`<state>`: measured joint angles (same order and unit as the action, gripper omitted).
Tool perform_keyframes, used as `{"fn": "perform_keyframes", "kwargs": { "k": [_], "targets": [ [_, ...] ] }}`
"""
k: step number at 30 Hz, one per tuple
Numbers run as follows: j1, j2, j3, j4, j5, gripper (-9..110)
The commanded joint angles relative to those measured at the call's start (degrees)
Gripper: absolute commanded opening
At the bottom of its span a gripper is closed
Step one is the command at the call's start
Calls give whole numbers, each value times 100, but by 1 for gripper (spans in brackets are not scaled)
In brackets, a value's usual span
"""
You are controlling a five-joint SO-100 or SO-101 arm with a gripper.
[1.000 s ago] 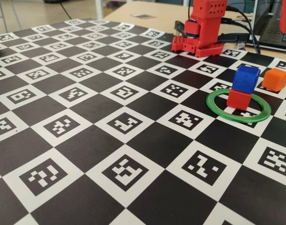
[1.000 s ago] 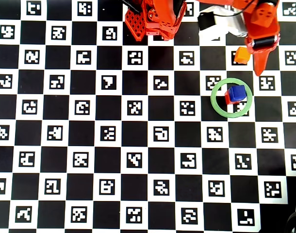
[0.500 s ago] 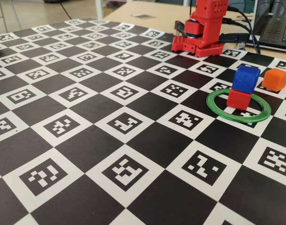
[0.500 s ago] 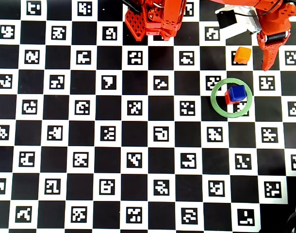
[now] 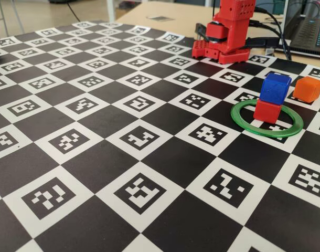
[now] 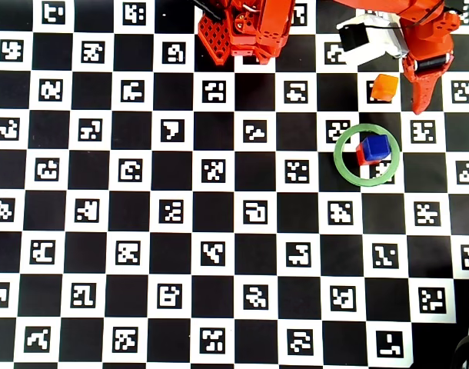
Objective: Grab the red cube then put it in the green circle then put the blue cube on top and finally the orange cube on top
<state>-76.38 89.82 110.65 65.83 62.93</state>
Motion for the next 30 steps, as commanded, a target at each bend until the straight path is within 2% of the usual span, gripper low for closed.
{"fn": "perform_keyframes", "kwargs": {
  "k": [1,19,24,30],
  "targets": [
    [105,615,114,-202,-70,48],
    [193,729,694,-800,0,48],
    [97,668,615,-519,756,50],
    [-26,448,343,-308,1099,49]
  ]
}}
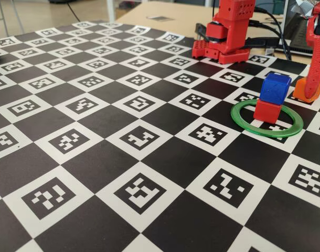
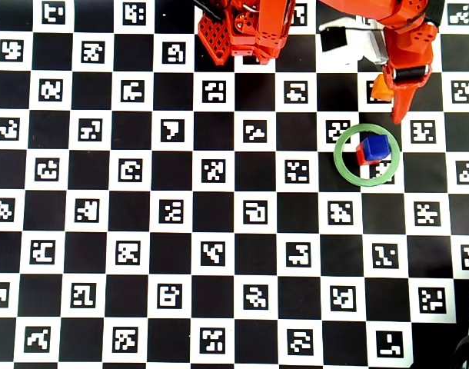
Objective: Grab the red cube then put it in the green circle then put the blue cube on top and finally the orange cube on top
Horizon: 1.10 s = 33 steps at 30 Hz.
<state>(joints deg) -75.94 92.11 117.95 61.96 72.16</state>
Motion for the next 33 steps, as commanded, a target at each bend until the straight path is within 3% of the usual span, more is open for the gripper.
{"fn": "perform_keyframes", "kwargs": {
  "k": [1,33],
  "targets": [
    [-79,193,-422,97,220,49],
    [211,-554,-1213,88,1477,48]
  ]
}}
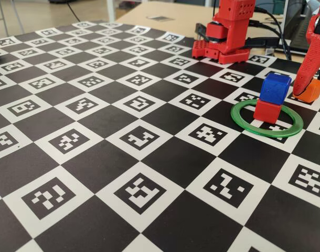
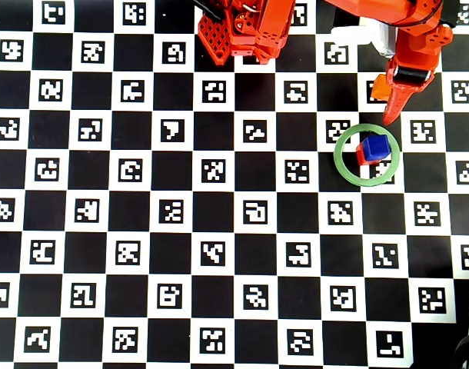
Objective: Grab the red cube then put it in the green circle then put the blue cube on top and finally the orange cube on top
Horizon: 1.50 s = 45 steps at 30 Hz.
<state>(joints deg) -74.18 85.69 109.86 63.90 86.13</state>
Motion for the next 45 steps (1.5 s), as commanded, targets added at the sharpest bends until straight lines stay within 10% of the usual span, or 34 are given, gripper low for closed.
{"fn": "perform_keyframes", "kwargs": {
  "k": [1,45],
  "targets": [
    [26,88,-404,-105,88,48],
    [246,-141,158,-703,-404,32]
  ]
}}
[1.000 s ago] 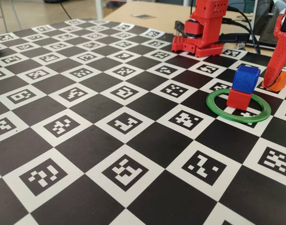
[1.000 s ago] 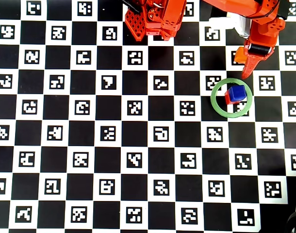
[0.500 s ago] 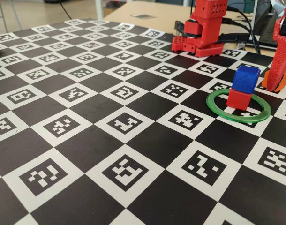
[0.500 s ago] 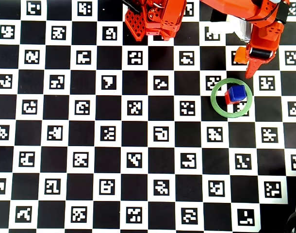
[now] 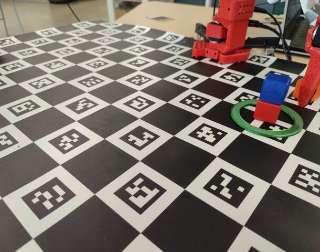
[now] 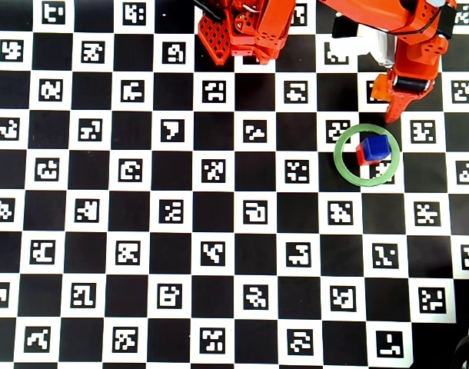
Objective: Grab the red cube then put it in the green circle then put the blue cube on top and finally the orange cube on top
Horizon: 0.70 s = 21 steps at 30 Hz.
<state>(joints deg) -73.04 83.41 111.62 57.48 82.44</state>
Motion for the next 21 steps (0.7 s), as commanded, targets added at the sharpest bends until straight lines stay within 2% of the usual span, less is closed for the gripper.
{"fn": "perform_keyframes", "kwargs": {
  "k": [1,13,21],
  "targets": [
    [176,88,0,-62,-62,32],
    [281,149,97,-88,-211,30],
    [290,141,114,-167,-281,22]
  ]
}}
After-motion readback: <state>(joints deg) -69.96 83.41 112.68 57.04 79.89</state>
